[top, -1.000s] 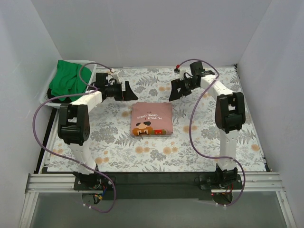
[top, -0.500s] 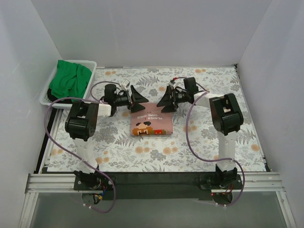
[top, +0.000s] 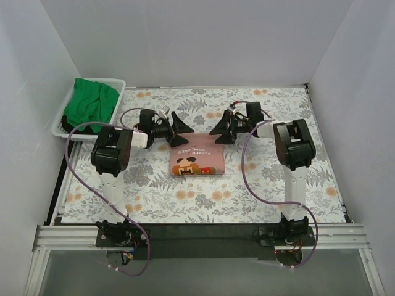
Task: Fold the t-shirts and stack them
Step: Fold the tshirt, then neatly place the folded tshirt to the corner
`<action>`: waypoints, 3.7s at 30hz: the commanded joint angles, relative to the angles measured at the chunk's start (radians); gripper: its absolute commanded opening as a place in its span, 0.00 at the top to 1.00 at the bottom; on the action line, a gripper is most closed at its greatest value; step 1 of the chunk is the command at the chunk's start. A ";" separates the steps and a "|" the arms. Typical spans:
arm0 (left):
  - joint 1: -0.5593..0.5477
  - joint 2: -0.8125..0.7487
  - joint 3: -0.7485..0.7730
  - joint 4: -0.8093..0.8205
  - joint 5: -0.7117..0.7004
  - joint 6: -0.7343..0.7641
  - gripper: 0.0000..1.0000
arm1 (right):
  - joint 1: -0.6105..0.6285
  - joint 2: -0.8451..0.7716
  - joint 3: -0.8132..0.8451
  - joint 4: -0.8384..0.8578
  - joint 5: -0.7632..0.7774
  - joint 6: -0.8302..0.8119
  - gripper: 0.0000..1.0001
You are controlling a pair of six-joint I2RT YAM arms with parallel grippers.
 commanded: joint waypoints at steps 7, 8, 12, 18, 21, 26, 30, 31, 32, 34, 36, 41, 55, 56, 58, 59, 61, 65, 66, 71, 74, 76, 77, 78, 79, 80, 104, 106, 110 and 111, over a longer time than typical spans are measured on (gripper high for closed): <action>-0.023 -0.404 -0.204 -0.013 0.054 -0.032 0.04 | 0.059 -0.363 -0.210 0.047 0.057 0.079 0.02; -0.032 -0.417 -0.233 -0.001 0.054 -0.044 0.04 | 0.083 -0.380 -0.230 0.084 0.058 0.091 0.02; -0.098 -0.422 -0.322 0.065 0.024 -0.082 0.04 | 0.140 -0.368 -0.307 0.150 0.078 0.131 0.02; -0.111 -0.287 -0.330 0.042 0.004 -0.057 0.04 | 0.150 -0.273 -0.362 0.182 0.080 0.126 0.02; -0.101 -0.221 -0.330 -0.003 -0.022 -0.006 0.04 | 0.131 -0.228 -0.397 0.178 0.103 0.083 0.02; -0.091 -0.230 -0.292 -0.091 0.011 0.078 0.03 | 0.088 -0.264 -0.403 0.170 0.111 0.091 0.02; -0.101 -0.451 -0.308 -0.115 0.066 0.091 0.03 | 0.110 -0.420 -0.400 0.167 0.082 0.117 0.02; -0.103 -0.482 -0.320 -0.116 0.077 0.063 0.03 | 0.119 -0.452 -0.414 0.168 0.083 0.117 0.02; -0.107 -0.508 -0.336 -0.115 0.082 0.051 0.03 | 0.142 -0.508 -0.426 0.168 0.092 0.117 0.02; -0.117 -0.566 -0.400 -0.099 0.082 0.002 0.03 | 0.168 -0.571 -0.469 0.170 0.109 0.120 0.02; -0.132 -0.586 -0.477 -0.023 0.077 -0.044 0.03 | 0.205 -0.589 -0.498 0.172 0.134 0.116 0.02; -0.146 -0.553 -0.526 0.028 0.042 -0.060 0.09 | 0.231 -0.524 -0.508 0.182 0.135 0.114 0.02; -0.051 -0.304 -0.515 -0.035 0.011 0.057 0.05 | 0.157 -0.368 -0.621 0.169 0.195 0.008 0.02; -0.048 -0.307 -0.521 -0.032 0.011 0.060 0.05 | 0.151 -0.372 -0.624 0.158 0.197 -0.002 0.02; -0.039 -0.321 -0.523 -0.055 0.010 0.081 0.05 | 0.131 -0.378 -0.617 0.107 0.200 -0.039 0.02; -0.035 -0.327 -0.525 -0.073 0.010 0.088 0.04 | 0.121 -0.383 -0.612 0.078 0.204 -0.055 0.02; -0.014 -0.371 -0.523 -0.090 0.030 0.101 0.03 | 0.081 -0.406 -0.601 0.032 0.194 -0.099 0.02; 0.041 -0.528 -0.499 -0.211 0.074 0.178 0.02 | 0.053 -0.518 -0.538 -0.215 0.230 -0.298 0.02; 0.050 -0.574 -0.480 -0.234 0.085 0.193 0.02 | 0.056 -0.591 -0.532 -0.312 0.256 -0.335 0.02; 0.089 -0.839 -0.293 -0.641 -0.088 0.478 0.02 | 0.076 -0.789 -0.379 -0.497 0.598 -0.515 0.02; 0.100 -0.910 -0.141 -0.835 -0.328 0.612 0.02 | 0.110 -0.796 -0.276 -0.519 0.808 -0.594 0.02; 0.104 -0.924 -0.056 -0.898 -0.514 0.602 0.02 | 0.172 -0.761 -0.226 -0.531 0.930 -0.613 0.02; 0.119 -0.936 -0.040 -0.938 -0.618 0.594 0.02 | 0.206 -0.742 -0.163 -0.540 0.997 -0.604 0.02; 0.162 -0.944 -0.031 -0.952 -0.639 0.605 0.02 | 0.296 -0.689 -0.128 -0.557 1.082 -0.596 0.02; 0.179 -0.950 -0.025 -0.963 -0.668 0.603 0.02 | 0.344 -0.650 -0.082 -0.609 1.279 -0.589 0.02; 0.193 -0.951 -0.002 -0.989 -0.691 0.606 0.02 | 0.387 -0.613 -0.045 -0.634 1.333 -0.593 0.02; 0.247 -0.962 -0.055 -1.010 -0.656 0.645 0.02 | 0.360 -0.277 -0.054 -0.733 1.036 -0.738 0.02; 0.247 -0.950 -0.058 -1.001 -0.644 0.643 0.02 | 0.274 -0.294 -0.099 -0.746 1.031 -0.806 0.02; 0.247 -0.925 -0.041 -0.997 -0.618 0.638 0.02 | 0.046 -0.357 -0.184 -0.741 1.016 -0.972 0.02; 0.247 -0.919 -0.038 -0.997 -0.614 0.640 0.02 | 0.004 -0.358 -0.190 -0.741 1.007 -1.037 0.02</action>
